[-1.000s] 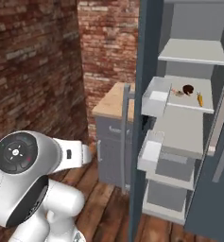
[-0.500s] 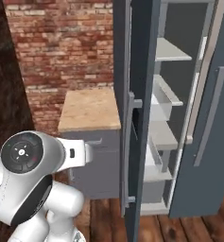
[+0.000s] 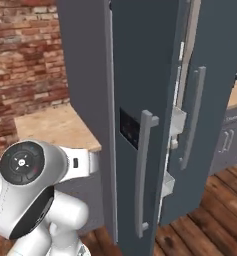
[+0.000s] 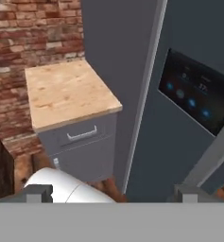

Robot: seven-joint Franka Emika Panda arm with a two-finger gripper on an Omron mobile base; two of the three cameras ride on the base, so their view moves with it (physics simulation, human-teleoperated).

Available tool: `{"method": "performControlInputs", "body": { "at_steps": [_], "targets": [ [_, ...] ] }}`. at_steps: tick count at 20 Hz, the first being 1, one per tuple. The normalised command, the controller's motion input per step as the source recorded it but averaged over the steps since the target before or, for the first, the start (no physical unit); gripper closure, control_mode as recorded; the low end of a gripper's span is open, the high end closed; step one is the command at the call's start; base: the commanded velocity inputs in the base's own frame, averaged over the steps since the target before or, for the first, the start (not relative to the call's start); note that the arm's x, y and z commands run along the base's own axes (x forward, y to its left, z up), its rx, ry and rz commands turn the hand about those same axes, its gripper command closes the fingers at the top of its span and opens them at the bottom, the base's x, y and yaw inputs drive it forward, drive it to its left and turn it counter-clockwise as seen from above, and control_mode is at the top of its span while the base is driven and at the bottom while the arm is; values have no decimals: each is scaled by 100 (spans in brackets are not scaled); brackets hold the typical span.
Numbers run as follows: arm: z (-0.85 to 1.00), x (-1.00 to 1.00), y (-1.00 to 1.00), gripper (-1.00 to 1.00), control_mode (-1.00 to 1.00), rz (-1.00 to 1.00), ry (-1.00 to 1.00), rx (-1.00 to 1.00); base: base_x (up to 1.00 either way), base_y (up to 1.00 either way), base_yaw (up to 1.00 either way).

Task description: Take the mushroom and shrimp from the highest rack and move them to the second highest rack where the steak and carrot are located, to maximize freezer space. Close the freezer door after rearranging.

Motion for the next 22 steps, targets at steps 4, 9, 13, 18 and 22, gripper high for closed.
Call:
{"method": "performControlInputs", "body": {
  "at_steps": [4,9,13,18,22],
  "targets": [
    [0,0,0,-100,100,0,0,0,47,83,-62],
    [0,0,0,-100,100,0,0,0,21,35,-46],
    [0,0,0,-100,100,0,0,0,12,0,-28],
    [0,0,0,-100,100,0,0,0,31,15,-29],
    [0,0,0,-100,100,0,0,0,64,6,-8]
  ]
}}
